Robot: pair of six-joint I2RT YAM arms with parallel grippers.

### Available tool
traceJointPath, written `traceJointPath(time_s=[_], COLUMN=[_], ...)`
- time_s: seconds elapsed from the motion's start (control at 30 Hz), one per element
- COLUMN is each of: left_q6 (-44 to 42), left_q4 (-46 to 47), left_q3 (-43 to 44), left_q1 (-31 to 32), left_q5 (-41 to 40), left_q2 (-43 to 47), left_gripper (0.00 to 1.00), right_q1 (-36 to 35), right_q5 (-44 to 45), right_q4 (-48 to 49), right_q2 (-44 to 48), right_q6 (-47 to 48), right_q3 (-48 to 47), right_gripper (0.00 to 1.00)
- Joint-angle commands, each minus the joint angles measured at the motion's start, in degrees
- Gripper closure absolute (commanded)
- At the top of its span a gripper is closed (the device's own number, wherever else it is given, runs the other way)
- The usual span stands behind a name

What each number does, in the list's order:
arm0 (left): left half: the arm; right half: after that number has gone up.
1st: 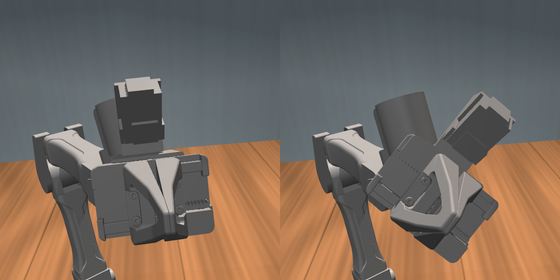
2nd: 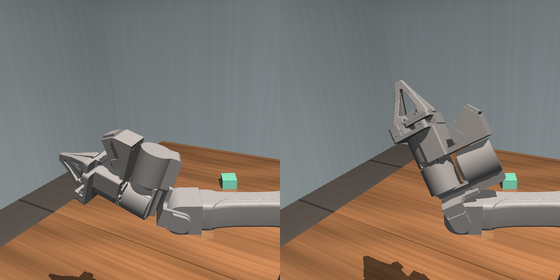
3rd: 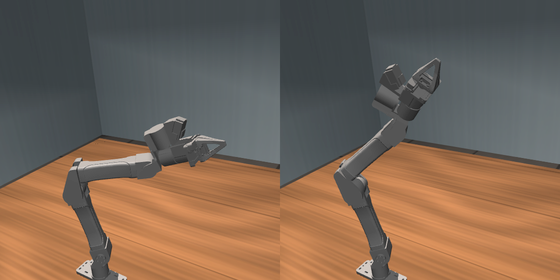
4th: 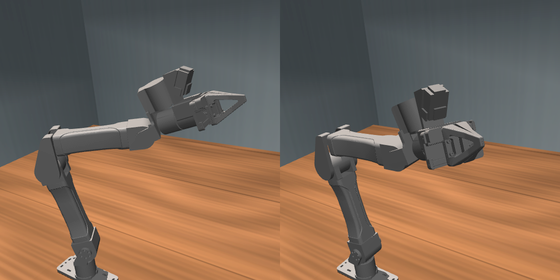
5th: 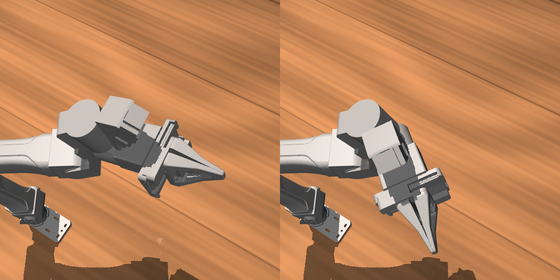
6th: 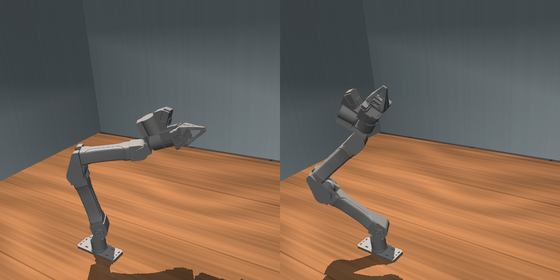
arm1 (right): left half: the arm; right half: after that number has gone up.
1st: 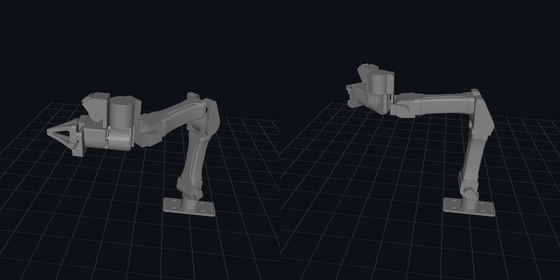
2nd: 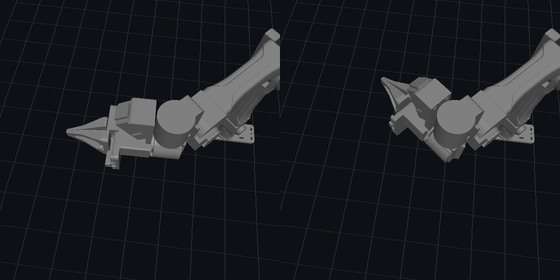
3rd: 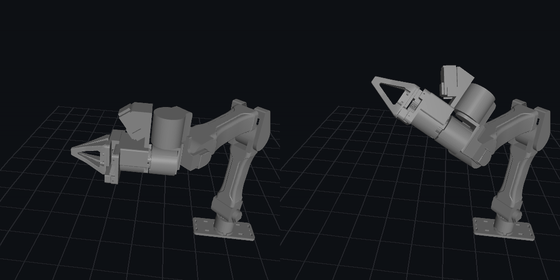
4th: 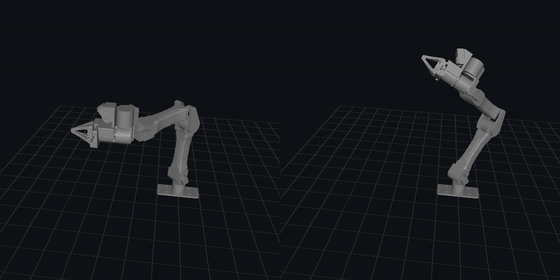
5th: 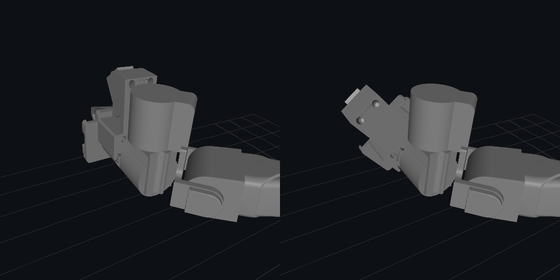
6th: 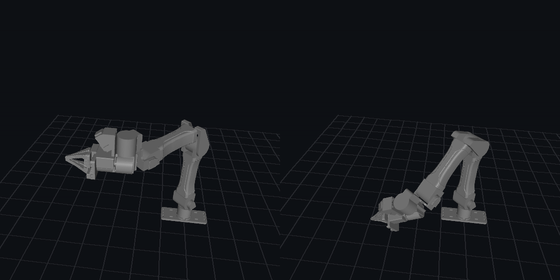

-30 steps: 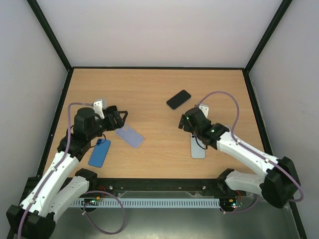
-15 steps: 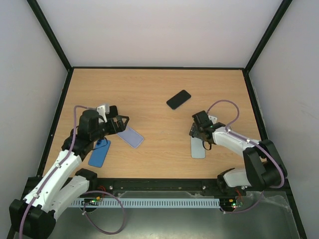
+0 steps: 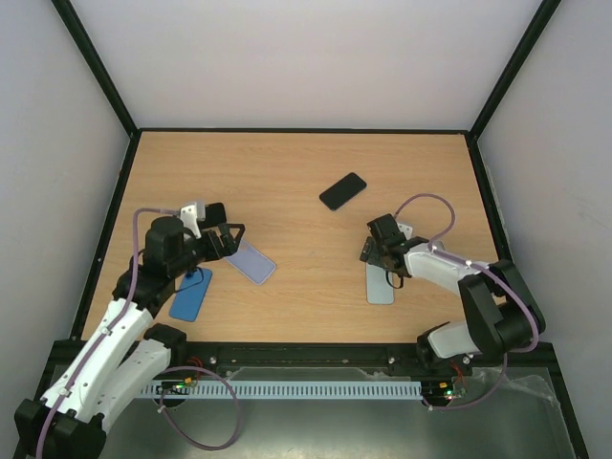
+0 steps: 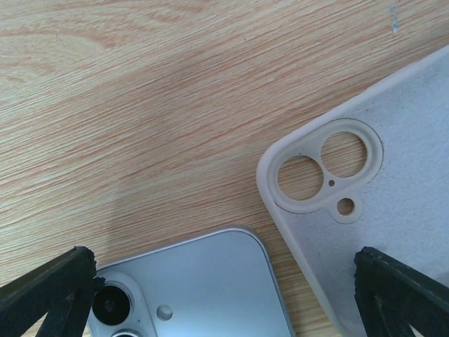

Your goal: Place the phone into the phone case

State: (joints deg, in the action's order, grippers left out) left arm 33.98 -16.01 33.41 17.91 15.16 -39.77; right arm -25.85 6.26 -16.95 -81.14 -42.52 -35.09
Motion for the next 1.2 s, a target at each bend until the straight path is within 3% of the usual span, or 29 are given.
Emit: traceJointPath(time_s=[0.0,0.47,0.9,1.17], left_q6=[0.79,2.14,3.3,3.56], left_q4=[-0.3,-0.63,-1.17,-1.44], left_q3=[-0.85,-1.28,-1.08,-1.46], left_q1=[-0.41,-0.42,-0.35,-0.4], left_q5=[-0.32,-0.48,0.78,0.93], left_q2=[0.22,-1.71,-1.75,-1.98], left_gripper=[0.0,0.0,0.0,0.0], right_q1=[0.27,-0.2,-8.15,-13.5], right_q5=[-4.52,-6.9,-7.57,-3.92], right_q4=[-2.63,-8.7,-6.13,-7.52], right_q2=[1.8,14.94,7.6,4.01], right_q6=[0.4,-3.52,-4.77,-6.03], right_q3=[1.63,5.53,4.46,1.64], right_gripper=[0.02,0.03,0.0,0.1])
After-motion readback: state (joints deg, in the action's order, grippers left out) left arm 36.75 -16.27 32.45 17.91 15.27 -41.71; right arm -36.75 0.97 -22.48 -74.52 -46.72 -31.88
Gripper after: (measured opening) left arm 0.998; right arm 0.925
